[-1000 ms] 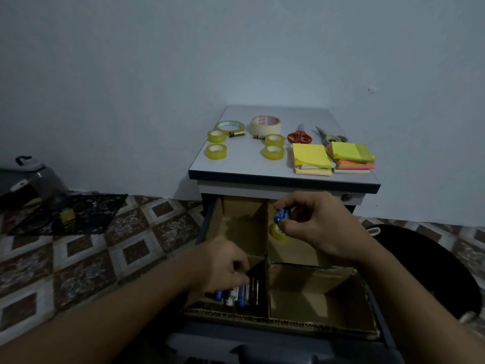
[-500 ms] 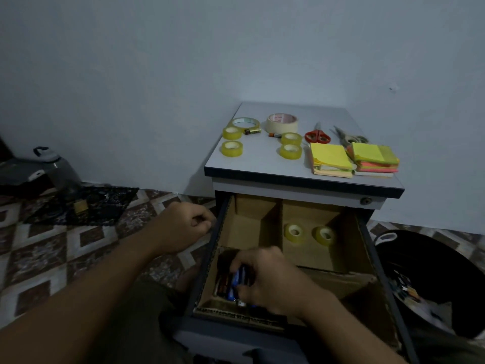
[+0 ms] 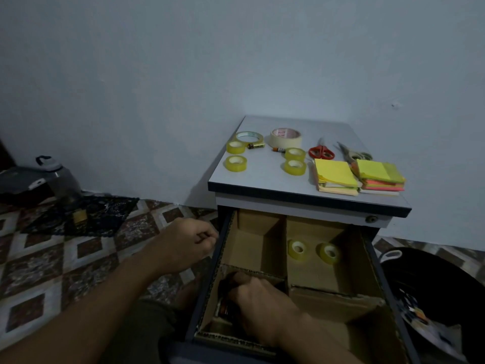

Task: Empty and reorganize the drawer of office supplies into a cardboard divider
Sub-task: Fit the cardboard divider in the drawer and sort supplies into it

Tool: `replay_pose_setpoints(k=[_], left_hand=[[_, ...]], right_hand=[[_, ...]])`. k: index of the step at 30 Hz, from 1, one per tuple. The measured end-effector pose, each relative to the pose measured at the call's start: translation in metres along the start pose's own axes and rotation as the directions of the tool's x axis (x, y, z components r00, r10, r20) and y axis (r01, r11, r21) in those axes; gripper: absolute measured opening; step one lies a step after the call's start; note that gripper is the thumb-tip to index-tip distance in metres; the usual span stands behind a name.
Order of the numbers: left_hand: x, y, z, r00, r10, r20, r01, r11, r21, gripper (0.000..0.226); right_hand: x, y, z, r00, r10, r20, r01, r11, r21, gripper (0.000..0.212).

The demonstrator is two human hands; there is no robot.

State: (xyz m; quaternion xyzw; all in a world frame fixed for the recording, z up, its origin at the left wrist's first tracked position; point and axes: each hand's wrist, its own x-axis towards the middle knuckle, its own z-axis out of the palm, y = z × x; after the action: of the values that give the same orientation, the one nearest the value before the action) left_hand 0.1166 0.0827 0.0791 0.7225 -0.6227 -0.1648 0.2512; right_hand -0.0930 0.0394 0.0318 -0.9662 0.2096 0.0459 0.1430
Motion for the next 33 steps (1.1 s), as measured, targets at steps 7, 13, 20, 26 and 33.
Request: replay_pose_setpoints(k=[7,13,20,26,33], left_hand=[[0.009,0.010,-0.019,0.986,0.027,-0.163,-0.040,0.996,-0.078,0.012],[0.056,0.032,-0.050,0.950,0.095,-0.297,-0.119,0.991,-0.065,0.011],[0.147,0.057,-0.070,0.936,0.124,-0.330,-0.142,0.989,-0.030,0.010],[0.221,0.059,-0.066,0.947,0.080,-0.311,-0.082,0.997,0.006,0.016],[0.263,0.055,-0.044,0.961,0.143,-0.235,-0.087,0.968,0.235,0.024]], right_hand=[[-0.015,0.007,-0.046,0.997,-0.023,-0.080,0.036,0.984,0.172,0.017],[-0.013,0.042,-0.142,0.912,0.135,-0.387,-0.049,0.974,0.223,0.016],[0.047,0.120,-0.225,0.729,0.305,-0.613,-0.197,0.951,0.239,0.016],[0.101,0.161,-0.245,0.755,0.382,-0.533,-0.340,0.923,0.179,0.021],[0.139,0.181,-0.234,0.778,0.383,-0.498,-0.464,0.885,-0.044,0.016]])
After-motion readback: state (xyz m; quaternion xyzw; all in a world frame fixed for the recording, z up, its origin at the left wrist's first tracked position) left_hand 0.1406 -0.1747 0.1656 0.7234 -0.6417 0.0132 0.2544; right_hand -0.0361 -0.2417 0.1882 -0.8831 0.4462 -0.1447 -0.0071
